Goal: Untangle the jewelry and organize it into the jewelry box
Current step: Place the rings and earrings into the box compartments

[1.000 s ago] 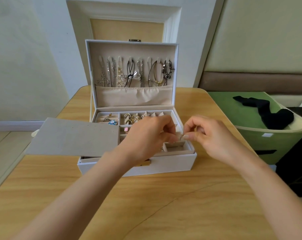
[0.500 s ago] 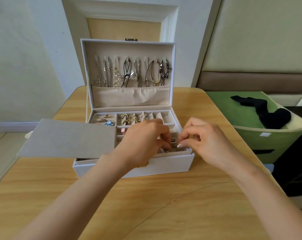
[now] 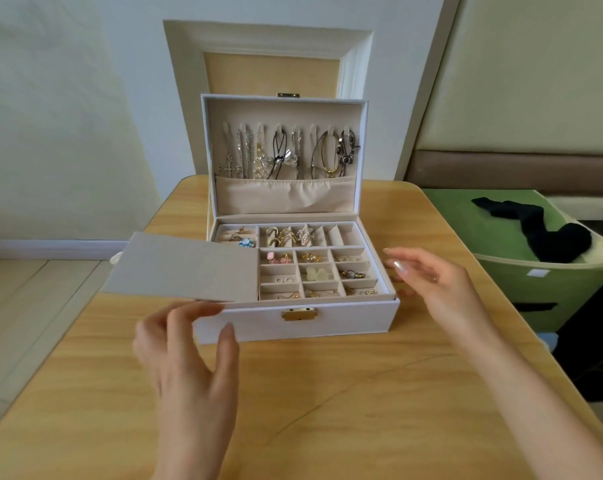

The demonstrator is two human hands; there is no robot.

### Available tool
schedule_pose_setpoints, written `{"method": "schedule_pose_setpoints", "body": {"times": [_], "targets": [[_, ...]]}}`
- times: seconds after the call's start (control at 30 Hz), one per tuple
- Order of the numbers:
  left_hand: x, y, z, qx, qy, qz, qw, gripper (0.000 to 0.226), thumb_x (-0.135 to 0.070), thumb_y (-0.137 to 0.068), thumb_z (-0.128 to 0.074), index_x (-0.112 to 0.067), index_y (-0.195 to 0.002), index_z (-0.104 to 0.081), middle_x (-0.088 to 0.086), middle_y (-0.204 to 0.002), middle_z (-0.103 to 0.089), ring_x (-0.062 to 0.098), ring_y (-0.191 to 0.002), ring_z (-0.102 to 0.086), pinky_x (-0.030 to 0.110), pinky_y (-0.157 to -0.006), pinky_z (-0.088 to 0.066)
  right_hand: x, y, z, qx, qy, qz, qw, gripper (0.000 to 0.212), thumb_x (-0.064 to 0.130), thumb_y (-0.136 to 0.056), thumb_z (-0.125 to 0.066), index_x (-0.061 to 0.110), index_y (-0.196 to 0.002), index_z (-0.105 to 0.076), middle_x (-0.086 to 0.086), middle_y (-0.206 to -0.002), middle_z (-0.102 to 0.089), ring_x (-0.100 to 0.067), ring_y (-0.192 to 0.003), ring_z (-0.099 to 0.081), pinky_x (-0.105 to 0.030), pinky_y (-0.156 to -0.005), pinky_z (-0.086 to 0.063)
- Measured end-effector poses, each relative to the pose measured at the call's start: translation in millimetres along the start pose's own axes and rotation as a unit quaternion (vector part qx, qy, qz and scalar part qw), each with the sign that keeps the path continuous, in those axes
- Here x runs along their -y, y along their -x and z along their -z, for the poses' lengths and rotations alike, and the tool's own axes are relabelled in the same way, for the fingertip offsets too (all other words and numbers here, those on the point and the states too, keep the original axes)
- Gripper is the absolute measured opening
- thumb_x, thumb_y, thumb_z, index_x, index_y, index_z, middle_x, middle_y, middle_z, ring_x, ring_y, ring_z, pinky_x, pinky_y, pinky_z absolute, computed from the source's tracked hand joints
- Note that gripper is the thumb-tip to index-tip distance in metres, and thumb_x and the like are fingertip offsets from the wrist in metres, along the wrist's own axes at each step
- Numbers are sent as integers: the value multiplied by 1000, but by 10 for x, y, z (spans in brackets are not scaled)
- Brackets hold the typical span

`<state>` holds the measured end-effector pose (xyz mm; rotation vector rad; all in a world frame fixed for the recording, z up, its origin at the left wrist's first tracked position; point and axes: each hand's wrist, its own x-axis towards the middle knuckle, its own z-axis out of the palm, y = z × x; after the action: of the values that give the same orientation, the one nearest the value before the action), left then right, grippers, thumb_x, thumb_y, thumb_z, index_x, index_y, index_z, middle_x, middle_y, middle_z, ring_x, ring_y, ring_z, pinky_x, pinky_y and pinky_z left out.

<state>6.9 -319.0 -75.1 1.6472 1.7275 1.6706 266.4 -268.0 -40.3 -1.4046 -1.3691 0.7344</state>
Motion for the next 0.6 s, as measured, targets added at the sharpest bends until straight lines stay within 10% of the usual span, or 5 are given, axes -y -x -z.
{"method": "schedule_pose_setpoints", "body": {"times": [0.17,0.37,0.6], "targets": [[52,-22,88,4,48,128,991,44,-44,-64,-48,-36,-107,-48,7,-134,-38,20,-129,-28,45,-109,-26,-43,138,-21,41,-29,-34,998,29,15,-97,-48,30,-115,-66,15,-117,-65,3,-113,-55,-21,-100,-42],[-181,-17,10,76,75,-16,994,34,-45,-73,-42,-45,-105,-32,-32,-125,-40,-8,-127,-29,34,-101,-24,54,229,-59,45,-71,-55,995,33,38,-95,-43,30,-119,-64,17,-121,-63,3,-115,-53,-33,-107,-38],[-176,21,-204,164,-33,-149,975,30,-43,-85,-41,-26,-108,-30,-21,-121,-54,-18,-124,-29,36,-115,-2,133,232,-59,69,-85,-75,991,47,55,-89,-35,34,-122,-60,18,-125,-58,2,-117,-49,-28,-98,-39]]}}
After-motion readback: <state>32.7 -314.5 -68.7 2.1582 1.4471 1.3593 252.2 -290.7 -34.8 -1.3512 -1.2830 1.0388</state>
